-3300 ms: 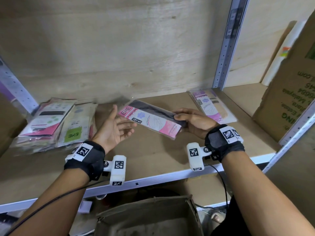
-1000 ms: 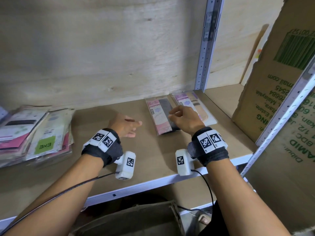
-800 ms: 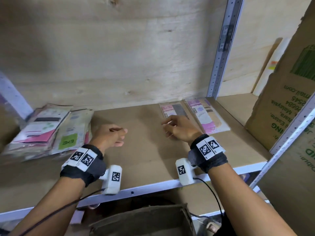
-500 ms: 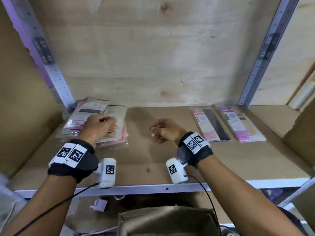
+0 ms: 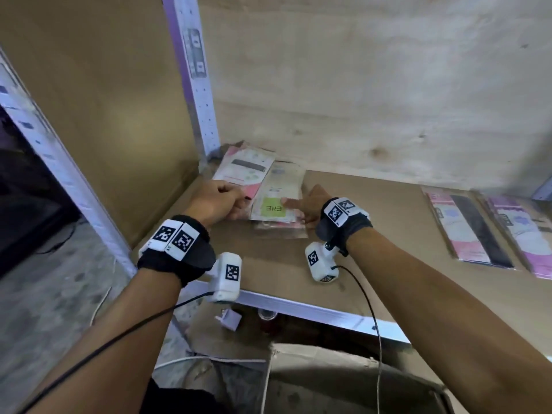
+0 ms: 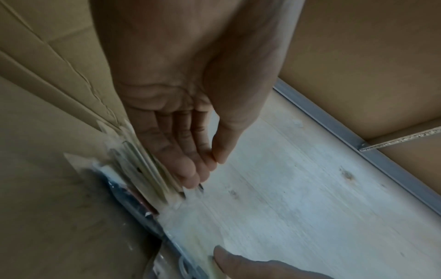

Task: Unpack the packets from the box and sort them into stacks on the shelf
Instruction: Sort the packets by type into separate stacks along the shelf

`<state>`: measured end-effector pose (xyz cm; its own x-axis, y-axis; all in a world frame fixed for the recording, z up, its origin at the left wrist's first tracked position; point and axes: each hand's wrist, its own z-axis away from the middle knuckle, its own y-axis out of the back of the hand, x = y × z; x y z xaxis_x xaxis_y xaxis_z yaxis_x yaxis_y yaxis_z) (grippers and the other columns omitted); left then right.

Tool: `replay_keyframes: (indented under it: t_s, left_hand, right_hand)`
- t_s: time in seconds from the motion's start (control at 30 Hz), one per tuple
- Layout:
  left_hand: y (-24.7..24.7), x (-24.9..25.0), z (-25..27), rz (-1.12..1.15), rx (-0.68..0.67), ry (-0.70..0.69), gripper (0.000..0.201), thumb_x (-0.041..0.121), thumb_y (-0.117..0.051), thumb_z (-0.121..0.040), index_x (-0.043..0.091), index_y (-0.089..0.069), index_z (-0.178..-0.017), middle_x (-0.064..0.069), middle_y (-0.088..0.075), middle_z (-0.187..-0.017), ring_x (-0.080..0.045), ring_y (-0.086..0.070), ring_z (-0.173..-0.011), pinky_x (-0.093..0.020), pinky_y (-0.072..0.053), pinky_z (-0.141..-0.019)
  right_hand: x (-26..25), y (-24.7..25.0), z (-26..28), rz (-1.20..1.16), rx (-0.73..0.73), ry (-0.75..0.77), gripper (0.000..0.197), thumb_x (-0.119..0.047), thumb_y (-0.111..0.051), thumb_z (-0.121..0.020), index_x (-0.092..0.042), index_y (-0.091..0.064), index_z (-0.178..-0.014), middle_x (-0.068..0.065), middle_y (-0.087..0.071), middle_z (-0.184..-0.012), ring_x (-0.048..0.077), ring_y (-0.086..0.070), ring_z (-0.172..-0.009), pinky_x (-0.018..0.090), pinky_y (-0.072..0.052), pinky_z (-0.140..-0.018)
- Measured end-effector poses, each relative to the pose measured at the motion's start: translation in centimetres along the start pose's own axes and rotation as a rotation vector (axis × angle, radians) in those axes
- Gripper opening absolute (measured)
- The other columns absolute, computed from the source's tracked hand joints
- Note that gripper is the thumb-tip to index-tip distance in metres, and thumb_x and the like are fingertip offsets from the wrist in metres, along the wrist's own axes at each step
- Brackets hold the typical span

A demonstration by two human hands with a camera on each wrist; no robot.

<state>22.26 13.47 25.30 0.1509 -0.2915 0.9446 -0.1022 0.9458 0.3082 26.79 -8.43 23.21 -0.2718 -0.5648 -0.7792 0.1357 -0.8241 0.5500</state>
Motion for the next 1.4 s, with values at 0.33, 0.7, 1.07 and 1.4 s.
replay_keyframes:
  t_s: [0.33,0.7,1.07,1.4]
  left_hand:
    - [-1.5,0.3,0.9,-0.095,-0.078,-0.037,0.008,0.011,-0.066,-0.093,0.005,-0.069,-0.097,-0.012,-0.074,-0.083,-0.019,-0.068,-0.059,-0.027,-0.055,-0.059]
    - [-9.5,2.8,3.7,-0.549,-0.318,-0.361,0.073,0.016,-0.081,-0.076,0.035,-0.053,-0.14,-0.01,-0.052,-0.134,-0.024,-0.064,-0.101,-0.038,-0.05,-0.098]
    - [-16.2,5.8,6.0,-0.147,-0.184,-0.674,0.028,0.038,-0.072,-0.088,0.011,-0.074,-0.089,-0.014,-0.069,-0.085,-0.015,-0.058,-0.075,-0.029,-0.044,-0.071]
    - [-19.4,4.9,5.2,0.226,-0.292,-0.349,0.043,0.034,-0.068,-0.093,-0.008,-0.067,-0.102,-0.016,-0.063,-0.091,-0.023,-0.052,-0.077,-0.035,-0.043,-0.07]
  right_hand:
    - [2.3,2.7,2.0,-0.019,-0.099,-0.09,0.029,-0.023,-0.076,-0.085,-0.004,-0.056,-0.09,0.021,-0.067,-0.103,0.03,-0.062,-0.082,0.045,-0.057,-0.086]
    - [5.7,10.9,10.0,-0.628,-0.036,0.078,0.027,-0.006,-0.069,-0.089,-0.007,-0.058,-0.113,0.011,-0.064,-0.083,0.018,-0.058,-0.058,0.024,-0.041,-0.052]
    - [8.7,17.1,13.2,-0.944,-0.011,0.139,0.03,-0.039,-0.05,-0.1,-0.015,-0.055,-0.083,0.008,-0.071,-0.076,0.019,-0.065,-0.06,0.025,-0.042,-0.056]
    - [13.7,16.1,12.3,-0.353,-0.003,0.184,0.017,-0.027,-0.074,-0.086,-0.015,-0.075,-0.099,0.001,-0.044,-0.07,0.015,-0.04,-0.064,0.028,-0.034,-0.061]
